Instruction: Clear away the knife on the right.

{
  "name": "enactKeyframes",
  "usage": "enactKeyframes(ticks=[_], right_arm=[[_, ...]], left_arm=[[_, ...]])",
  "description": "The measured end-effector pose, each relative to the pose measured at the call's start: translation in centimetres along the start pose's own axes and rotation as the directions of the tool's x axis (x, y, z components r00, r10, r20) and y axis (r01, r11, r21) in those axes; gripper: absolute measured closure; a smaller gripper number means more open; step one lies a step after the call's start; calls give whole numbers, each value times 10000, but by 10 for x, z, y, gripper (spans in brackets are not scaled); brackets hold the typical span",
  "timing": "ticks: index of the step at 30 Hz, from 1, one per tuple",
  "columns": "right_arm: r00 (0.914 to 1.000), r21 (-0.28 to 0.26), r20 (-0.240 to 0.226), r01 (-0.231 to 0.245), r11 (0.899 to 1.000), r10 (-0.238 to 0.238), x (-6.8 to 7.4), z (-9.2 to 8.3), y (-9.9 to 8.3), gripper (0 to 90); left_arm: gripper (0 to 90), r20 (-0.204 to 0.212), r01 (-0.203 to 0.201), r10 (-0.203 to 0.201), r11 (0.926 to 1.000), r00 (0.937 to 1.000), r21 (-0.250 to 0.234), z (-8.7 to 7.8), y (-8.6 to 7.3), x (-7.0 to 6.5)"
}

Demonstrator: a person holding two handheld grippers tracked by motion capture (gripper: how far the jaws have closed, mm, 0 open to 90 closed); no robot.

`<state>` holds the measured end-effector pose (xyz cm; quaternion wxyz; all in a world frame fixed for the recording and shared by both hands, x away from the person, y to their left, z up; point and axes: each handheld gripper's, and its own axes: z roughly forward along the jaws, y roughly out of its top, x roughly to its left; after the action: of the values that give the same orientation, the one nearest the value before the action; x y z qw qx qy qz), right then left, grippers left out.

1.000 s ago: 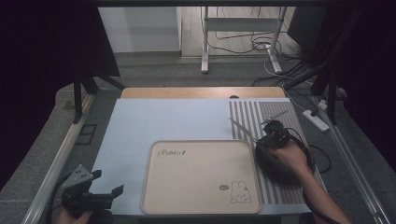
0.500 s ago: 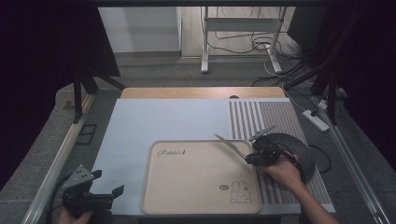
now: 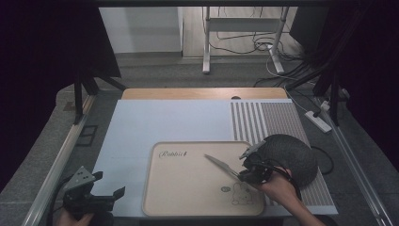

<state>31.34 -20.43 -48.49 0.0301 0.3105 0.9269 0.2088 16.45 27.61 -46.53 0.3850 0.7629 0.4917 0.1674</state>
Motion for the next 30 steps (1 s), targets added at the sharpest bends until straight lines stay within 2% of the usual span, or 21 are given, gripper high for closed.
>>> enactKeyframes(ticks=[8,10,11,12,16,18,19,21,24,26,27,30], right_arm=[[9999,261,50,129,9996,-130,13,10,1,808],[9997,378,-110,225,9990,-221,14,11,1,792],[9994,453,-300,181,9988,-168,14,12,1,830],[9988,448,-454,194,9988,-173,14,11,1,818],[9979,-62,-501,402,9992,-404,13,2,10,817],[9964,-255,-469,695,9973,-707,16,-2,17,859],[9945,-306,-500,902,9955,-916,19,-2,22,896],[9884,-175,-614,1381,9903,-1389,26,3,31,897],[9720,-6,-653,2262,9741,-2258,37,17,48,897],[9624,195,-642,2658,9638,-2641,41,30,58,897],[9588,284,-668,2783,9601,-2760,42,36,62,897],[9597,768,-599,2787,9573,-2746,37,55,68,897]], left_arm=[[21,-11,10,-10,10000,10000,13,0,0,0],[21,-16,-5,5,10000,10000,32,0,0,0],[21,-23,-16,16,10000,10000,35,0,0,0],[21,-33,-33,33,10000,10000,30,0,0,-1],[22,-53,-33,33,10000,10000,82,1,1,0],[23,-58,-60,60,9999,10000,108,1,1,-1],[23,-65,-70,70,9999,10000,110,1,1,-1],[23,-77,-83,84,9999,9999,115,1,1,-1],[23,-85,-84,85,9999,9999,138,1,1,-1],[23,-83,-63,64,9999,9999,148,1,1,-1],[23,-75,-53,54,9999,10000,139,1,0,0],[23,-86,-48,49,9999,10000,114,1,0,-1]])
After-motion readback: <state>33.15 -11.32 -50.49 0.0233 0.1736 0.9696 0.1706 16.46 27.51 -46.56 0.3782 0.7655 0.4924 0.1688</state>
